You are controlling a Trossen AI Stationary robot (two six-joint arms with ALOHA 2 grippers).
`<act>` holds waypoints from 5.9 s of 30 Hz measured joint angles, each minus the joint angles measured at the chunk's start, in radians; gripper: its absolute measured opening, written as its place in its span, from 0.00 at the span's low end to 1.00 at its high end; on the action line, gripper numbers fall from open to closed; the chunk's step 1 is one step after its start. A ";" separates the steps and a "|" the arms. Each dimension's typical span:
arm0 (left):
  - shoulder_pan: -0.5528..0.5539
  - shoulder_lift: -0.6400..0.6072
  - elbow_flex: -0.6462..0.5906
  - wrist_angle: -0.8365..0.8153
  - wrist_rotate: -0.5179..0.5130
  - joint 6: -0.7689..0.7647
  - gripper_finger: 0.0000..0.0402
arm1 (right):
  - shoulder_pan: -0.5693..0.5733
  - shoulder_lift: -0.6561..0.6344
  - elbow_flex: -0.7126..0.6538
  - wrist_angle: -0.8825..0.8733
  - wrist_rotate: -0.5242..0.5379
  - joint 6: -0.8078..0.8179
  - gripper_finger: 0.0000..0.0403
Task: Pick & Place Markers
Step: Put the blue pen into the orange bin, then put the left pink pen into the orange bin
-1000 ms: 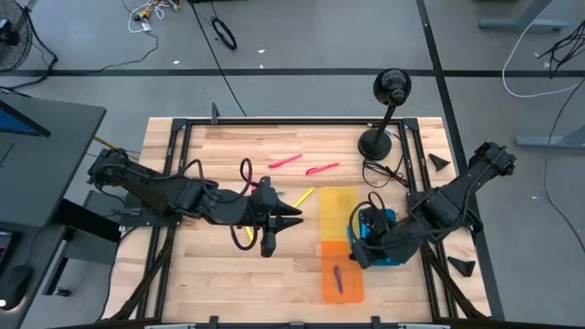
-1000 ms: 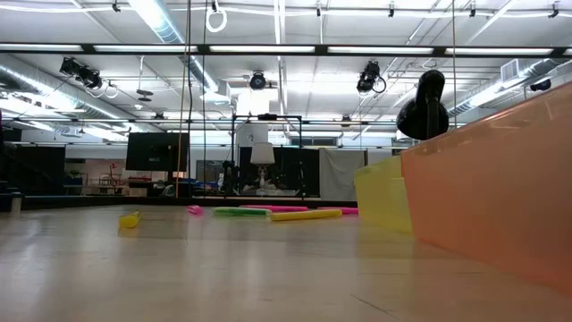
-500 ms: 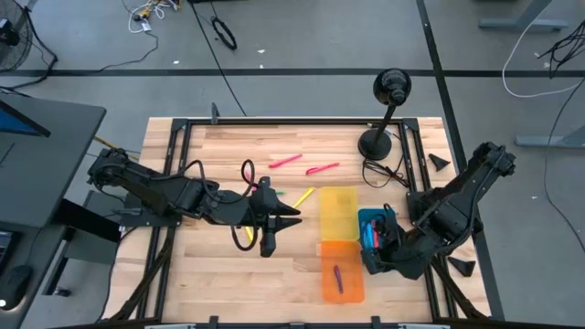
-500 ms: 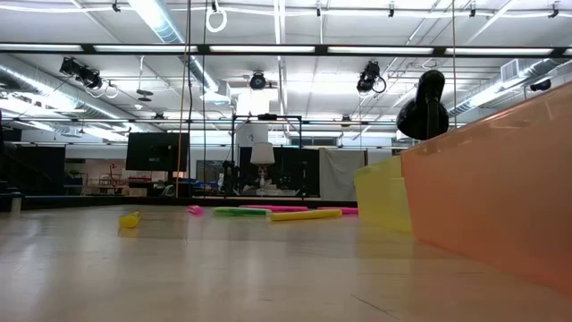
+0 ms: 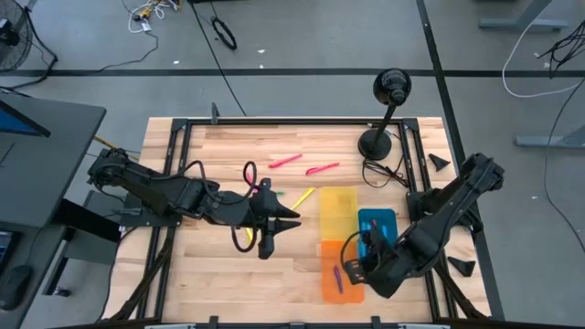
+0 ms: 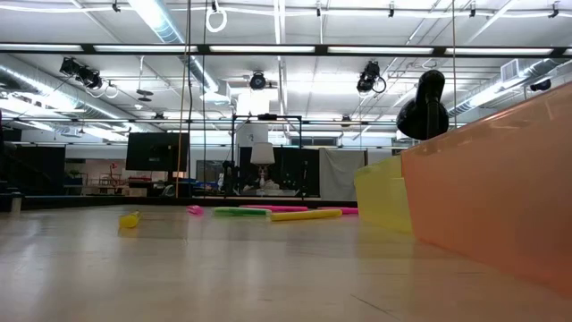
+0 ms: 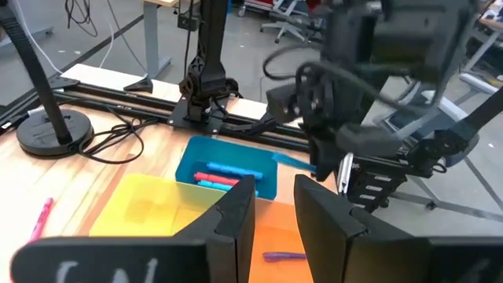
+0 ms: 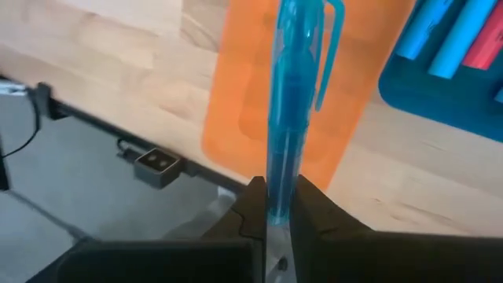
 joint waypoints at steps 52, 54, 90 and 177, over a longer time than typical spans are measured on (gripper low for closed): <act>-0.002 0.000 0.000 -0.092 0.040 -0.004 0.24 | -0.063 0.428 -0.042 0.268 -0.160 -0.011 0.20; -0.001 0.000 0.000 -0.094 0.040 -0.005 0.24 | -0.063 0.428 -0.042 0.272 -0.160 -0.011 0.24; -0.001 0.000 0.000 -0.098 0.023 -0.060 0.24 | -0.159 -0.008 -0.042 0.253 0.427 -0.786 0.36; 0.925 0.008 -0.043 -0.764 0.298 1.657 0.59 | -0.286 -0.162 -0.042 0.908 0.287 -1.834 0.36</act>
